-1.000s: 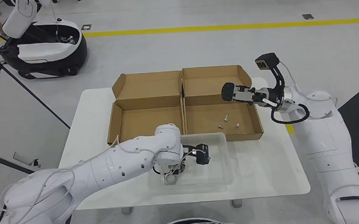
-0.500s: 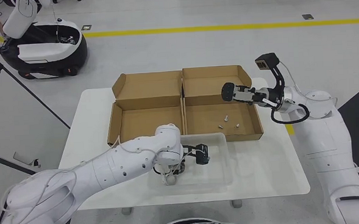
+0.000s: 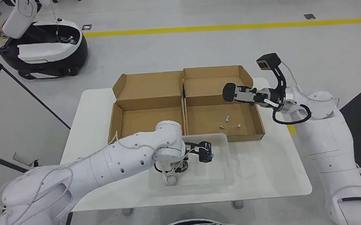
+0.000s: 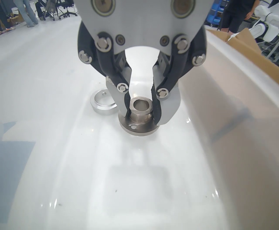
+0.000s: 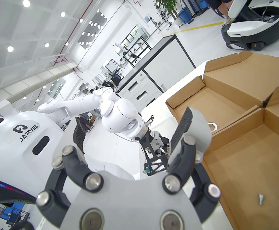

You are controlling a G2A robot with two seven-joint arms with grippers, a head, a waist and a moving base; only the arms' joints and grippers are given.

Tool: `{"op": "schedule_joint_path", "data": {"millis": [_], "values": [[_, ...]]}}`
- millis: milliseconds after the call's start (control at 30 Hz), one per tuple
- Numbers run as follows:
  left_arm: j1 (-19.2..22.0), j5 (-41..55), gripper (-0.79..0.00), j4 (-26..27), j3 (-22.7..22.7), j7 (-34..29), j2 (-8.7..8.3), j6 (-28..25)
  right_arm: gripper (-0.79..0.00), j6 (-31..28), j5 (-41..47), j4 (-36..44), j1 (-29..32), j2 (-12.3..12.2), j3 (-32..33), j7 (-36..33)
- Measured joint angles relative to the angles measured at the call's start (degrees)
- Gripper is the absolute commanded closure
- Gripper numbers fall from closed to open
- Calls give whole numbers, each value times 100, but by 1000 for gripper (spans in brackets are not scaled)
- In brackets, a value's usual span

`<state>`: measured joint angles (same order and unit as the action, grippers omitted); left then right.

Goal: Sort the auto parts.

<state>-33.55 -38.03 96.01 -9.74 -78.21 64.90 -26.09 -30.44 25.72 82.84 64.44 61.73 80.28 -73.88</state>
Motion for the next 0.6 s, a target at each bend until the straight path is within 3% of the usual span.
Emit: {"op": "schedule_joint_path", "data": {"millis": [367, 600], "values": [[936, 752, 0, 1191, 0, -329, -571, 328, -785, 0, 0, 0, 0, 0, 0, 0], [1506, 1350, 0, 1510, -70, 132, -1040, -136, -785, 0, 0, 0, 0, 0, 0, 0]]}}
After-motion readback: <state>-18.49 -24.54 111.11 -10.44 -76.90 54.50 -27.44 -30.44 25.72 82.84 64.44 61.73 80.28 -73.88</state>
